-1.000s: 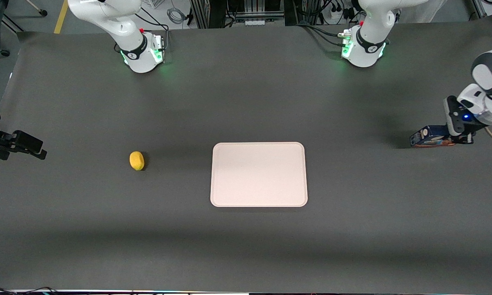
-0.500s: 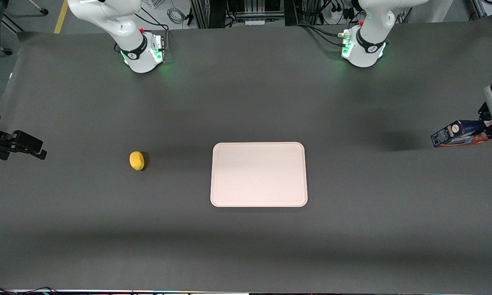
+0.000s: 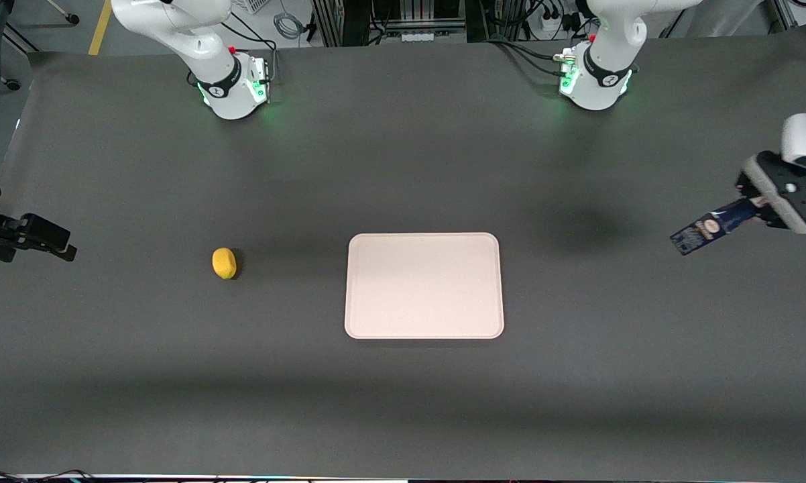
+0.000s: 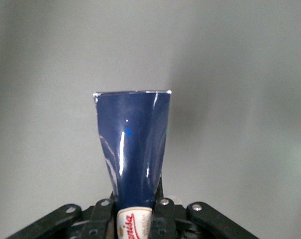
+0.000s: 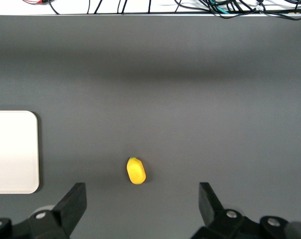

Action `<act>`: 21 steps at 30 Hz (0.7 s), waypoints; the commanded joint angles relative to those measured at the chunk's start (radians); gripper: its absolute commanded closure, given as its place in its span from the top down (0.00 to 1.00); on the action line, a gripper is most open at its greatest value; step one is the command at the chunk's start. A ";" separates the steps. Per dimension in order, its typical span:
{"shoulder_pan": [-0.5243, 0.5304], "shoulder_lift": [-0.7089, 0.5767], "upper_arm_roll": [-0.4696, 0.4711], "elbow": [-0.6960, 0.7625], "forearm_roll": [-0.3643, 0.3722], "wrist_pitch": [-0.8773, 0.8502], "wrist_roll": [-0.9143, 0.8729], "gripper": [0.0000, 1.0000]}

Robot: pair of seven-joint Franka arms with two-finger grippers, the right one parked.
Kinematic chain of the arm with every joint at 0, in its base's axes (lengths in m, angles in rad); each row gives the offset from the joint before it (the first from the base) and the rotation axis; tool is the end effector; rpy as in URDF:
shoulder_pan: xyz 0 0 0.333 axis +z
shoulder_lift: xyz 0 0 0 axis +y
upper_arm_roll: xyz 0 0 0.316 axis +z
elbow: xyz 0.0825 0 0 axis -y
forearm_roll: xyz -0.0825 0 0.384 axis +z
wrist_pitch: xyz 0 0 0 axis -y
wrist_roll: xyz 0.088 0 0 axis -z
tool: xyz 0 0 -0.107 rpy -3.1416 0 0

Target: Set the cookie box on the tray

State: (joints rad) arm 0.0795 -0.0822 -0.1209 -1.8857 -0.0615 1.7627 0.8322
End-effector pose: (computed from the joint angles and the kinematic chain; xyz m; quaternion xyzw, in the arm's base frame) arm 0.5319 -0.0293 0.5357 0.9085 -0.4167 -0.0094 0.0311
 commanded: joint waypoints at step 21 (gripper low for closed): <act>-0.047 0.166 -0.513 0.040 -0.072 0.188 -1.222 0.26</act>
State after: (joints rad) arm 0.0426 -0.0237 -0.6051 -1.8688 -0.1524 1.8602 -0.2861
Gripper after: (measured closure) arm 0.736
